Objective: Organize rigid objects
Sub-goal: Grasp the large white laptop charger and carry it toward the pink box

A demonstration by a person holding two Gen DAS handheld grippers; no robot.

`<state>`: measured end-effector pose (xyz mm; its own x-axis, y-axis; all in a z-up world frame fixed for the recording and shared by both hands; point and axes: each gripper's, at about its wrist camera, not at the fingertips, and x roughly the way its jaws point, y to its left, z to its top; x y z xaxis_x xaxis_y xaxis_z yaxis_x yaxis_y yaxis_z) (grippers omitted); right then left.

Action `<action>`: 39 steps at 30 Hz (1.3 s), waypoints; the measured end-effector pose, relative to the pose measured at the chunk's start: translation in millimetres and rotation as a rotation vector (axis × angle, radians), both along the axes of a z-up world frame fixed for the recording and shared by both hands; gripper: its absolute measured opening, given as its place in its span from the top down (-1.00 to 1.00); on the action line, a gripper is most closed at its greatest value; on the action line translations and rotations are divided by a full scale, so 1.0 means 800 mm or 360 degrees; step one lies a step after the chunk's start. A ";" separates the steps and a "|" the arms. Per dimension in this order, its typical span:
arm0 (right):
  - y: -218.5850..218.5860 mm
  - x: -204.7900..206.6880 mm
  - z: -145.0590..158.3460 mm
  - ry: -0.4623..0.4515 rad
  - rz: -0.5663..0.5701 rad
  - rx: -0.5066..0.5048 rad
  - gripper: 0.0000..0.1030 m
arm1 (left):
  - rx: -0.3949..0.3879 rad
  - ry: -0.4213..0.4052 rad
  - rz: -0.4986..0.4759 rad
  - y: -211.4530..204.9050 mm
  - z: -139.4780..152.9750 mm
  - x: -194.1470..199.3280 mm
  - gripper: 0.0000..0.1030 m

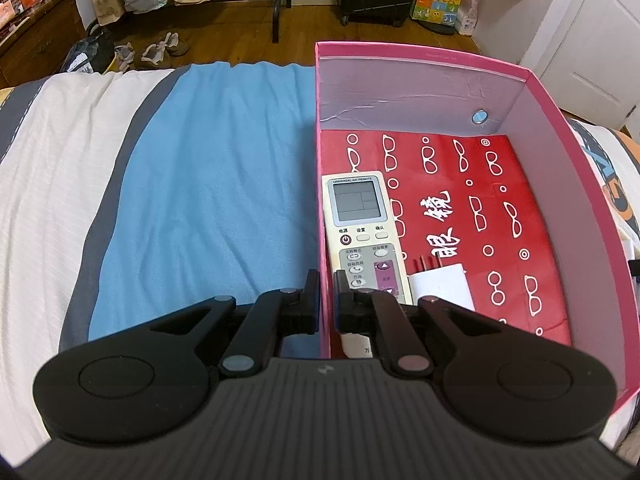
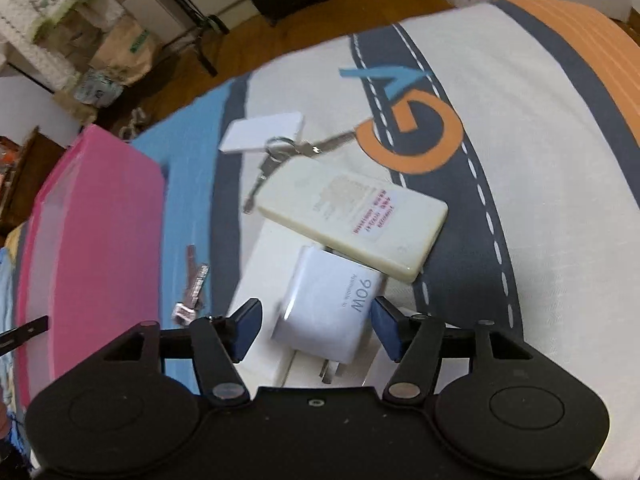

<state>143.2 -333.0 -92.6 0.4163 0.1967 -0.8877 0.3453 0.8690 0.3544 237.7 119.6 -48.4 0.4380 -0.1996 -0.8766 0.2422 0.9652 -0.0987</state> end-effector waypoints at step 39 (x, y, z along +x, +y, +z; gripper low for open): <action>0.283 -0.011 0.148 -0.0489 0.1034 -0.0356 -0.13 | -0.0035 0.0015 -0.0041 0.008 -0.001 0.000 0.88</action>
<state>134.4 -106.3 25.8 0.5135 0.3158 -0.7979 -0.3475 0.9267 0.1431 237.5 126.4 -49.4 0.4244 -0.2300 -0.8758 0.2659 0.9562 -0.1223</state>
